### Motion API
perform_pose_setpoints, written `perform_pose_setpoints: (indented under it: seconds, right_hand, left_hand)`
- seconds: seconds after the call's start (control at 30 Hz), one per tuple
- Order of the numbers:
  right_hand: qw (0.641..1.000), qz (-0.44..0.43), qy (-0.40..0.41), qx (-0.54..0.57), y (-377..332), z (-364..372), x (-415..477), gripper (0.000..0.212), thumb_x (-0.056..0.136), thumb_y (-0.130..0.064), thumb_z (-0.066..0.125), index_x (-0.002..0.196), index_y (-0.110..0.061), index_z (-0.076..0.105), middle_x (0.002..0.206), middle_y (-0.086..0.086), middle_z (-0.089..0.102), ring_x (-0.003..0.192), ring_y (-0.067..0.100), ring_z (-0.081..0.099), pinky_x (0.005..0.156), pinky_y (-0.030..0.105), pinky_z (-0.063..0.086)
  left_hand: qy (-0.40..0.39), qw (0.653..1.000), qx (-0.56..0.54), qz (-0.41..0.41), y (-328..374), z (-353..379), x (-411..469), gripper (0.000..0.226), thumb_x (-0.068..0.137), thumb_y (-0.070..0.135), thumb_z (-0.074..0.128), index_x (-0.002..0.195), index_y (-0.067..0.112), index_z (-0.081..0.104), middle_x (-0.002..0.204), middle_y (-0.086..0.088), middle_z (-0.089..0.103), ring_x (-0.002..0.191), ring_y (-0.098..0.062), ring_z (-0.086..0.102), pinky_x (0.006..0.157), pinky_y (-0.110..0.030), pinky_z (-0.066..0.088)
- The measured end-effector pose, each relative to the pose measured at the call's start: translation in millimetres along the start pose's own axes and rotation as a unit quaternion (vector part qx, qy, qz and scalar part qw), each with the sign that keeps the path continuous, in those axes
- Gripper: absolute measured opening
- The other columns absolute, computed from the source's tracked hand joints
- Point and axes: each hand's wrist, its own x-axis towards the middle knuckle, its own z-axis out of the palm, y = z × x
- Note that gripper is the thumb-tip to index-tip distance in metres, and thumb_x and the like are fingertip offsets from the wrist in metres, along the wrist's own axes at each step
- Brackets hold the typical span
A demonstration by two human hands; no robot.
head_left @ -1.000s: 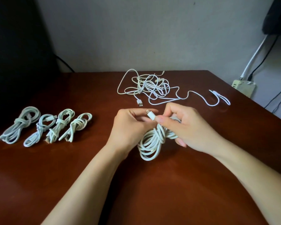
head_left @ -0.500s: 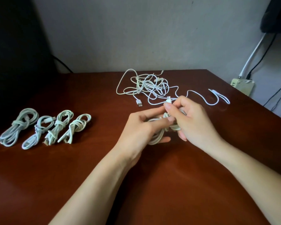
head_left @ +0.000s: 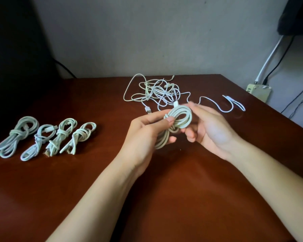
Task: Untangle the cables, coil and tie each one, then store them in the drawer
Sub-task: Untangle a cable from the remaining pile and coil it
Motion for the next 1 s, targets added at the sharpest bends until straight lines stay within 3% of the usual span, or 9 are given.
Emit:
perform_pose_setpoints:
  seconds: [0.13, 0.23, 0.37, 0.5, 0.57, 0.7, 0.87, 0.93, 1.0]
  right_hand:
    - [0.999, 0.037, -0.028, -0.023, -3, -2, 1, 0.019, 0.098, -0.013, 0.046, 0.095, -0.006, 0.063, 0.052, 0.002, 0.053, 0.038, 0.005, 0.045, 0.037, 0.016, 0.038]
    - [0.996, 0.048, -0.052, -0.059, -2, -2, -1, 0.016, 0.096, -0.015, 0.049, 0.087, -0.010, 0.061, 0.051, -0.002, 0.051, 0.041, 0.006, 0.045, 0.039, 0.016, 0.038]
    - [0.990, -0.007, -0.062, -0.124, 0, -1, -3, 0.014, 0.096, -0.009, 0.050, 0.092, -0.016, 0.060, 0.053, -0.006, 0.052, 0.044, 0.008, 0.048, 0.042, 0.019, 0.042]
    - [0.977, -0.038, -0.061, -0.202, 3, 0, -3, 0.013, 0.096, -0.013, 0.053, 0.095, -0.023, 0.061, 0.066, -0.007, 0.060, 0.051, 0.008, 0.053, 0.043, 0.021, 0.045]
    - [0.971, -0.046, -0.063, -0.224, 5, 0, -2, 0.015, 0.096, -0.012, 0.054, 0.095, -0.024, 0.062, 0.072, -0.004, 0.062, 0.053, 0.008, 0.054, 0.044, 0.021, 0.046]
    - [0.975, -0.062, -0.050, -0.208, 5, 1, -2, 0.027, 0.092, 0.005, 0.052, 0.091, -0.020, 0.063, 0.070, 0.000, 0.062, 0.051, 0.008, 0.055, 0.045, 0.020, 0.047]
    - [0.981, -0.071, -0.051, -0.172, 5, 1, -2, 0.033, 0.089, 0.011, 0.053, 0.091, -0.020, 0.063, 0.072, 0.002, 0.064, 0.053, 0.007, 0.055, 0.048, 0.019, 0.048]
    - [0.981, -0.066, -0.063, -0.169, 5, 1, -2, 0.034, 0.090, 0.010, 0.052, 0.096, -0.022, 0.062, 0.073, 0.000, 0.064, 0.054, 0.006, 0.055, 0.049, 0.018, 0.048]
    - [0.982, -0.055, -0.078, -0.165, 6, 0, -1, 0.034, 0.092, 0.008, 0.051, 0.100, -0.023, 0.062, 0.072, -0.005, 0.065, 0.054, 0.005, 0.053, 0.051, 0.018, 0.048]
  left_hand:
    - [-0.007, 1.000, -0.019, -0.001, 2, -3, 2, 0.021, 0.089, 0.002, 0.053, 0.099, 0.004, 0.071, 0.085, -0.013, 0.070, 0.079, -0.021, 0.066, 0.051, -0.016, 0.047]
    - [-0.011, 0.999, -0.031, -0.008, 3, -1, 3, 0.020, 0.088, 0.004, 0.053, 0.099, 0.003, 0.070, 0.080, -0.011, 0.067, 0.065, -0.016, 0.060, 0.048, -0.016, 0.046]
    - [-0.001, 0.999, -0.041, 0.009, 2, 1, 4, 0.024, 0.092, 0.005, 0.049, 0.104, -0.009, 0.064, 0.081, -0.017, 0.060, 0.053, -0.011, 0.049, 0.041, -0.014, 0.038]
    - [0.005, 0.999, -0.010, 0.030, -1, 3, 3, 0.021, 0.096, 0.008, 0.047, 0.093, -0.002, 0.065, 0.078, -0.017, 0.055, 0.046, -0.010, 0.039, 0.040, -0.012, 0.033]
    - [0.027, 0.999, -0.004, 0.031, -4, 6, 3, 0.019, 0.097, 0.009, 0.048, 0.098, -0.004, 0.061, 0.080, -0.018, 0.054, 0.047, -0.012, 0.038, 0.040, -0.013, 0.033]
    - [0.062, 0.997, -0.037, 0.028, -7, 10, 3, 0.032, 0.097, 0.011, 0.048, 0.113, -0.017, 0.049, 0.083, -0.020, 0.054, 0.047, -0.014, 0.041, 0.039, -0.014, 0.034]
    - [0.072, 0.991, -0.109, 0.009, -5, 13, 2, 0.029, 0.098, 0.009, 0.045, 0.115, -0.014, 0.050, 0.066, -0.009, 0.056, 0.039, -0.006, 0.046, 0.036, -0.012, 0.033]
    - [0.078, 0.988, -0.135, -0.014, -4, 12, 3, 0.026, 0.098, 0.009, 0.045, 0.111, -0.012, 0.054, 0.062, -0.005, 0.057, 0.039, -0.005, 0.046, 0.035, -0.011, 0.032]
    - [0.084, 0.984, -0.151, -0.037, -4, 11, 4, 0.022, 0.098, 0.010, 0.046, 0.094, -0.007, 0.059, 0.060, -0.003, 0.059, 0.040, -0.004, 0.044, 0.035, -0.010, 0.032]
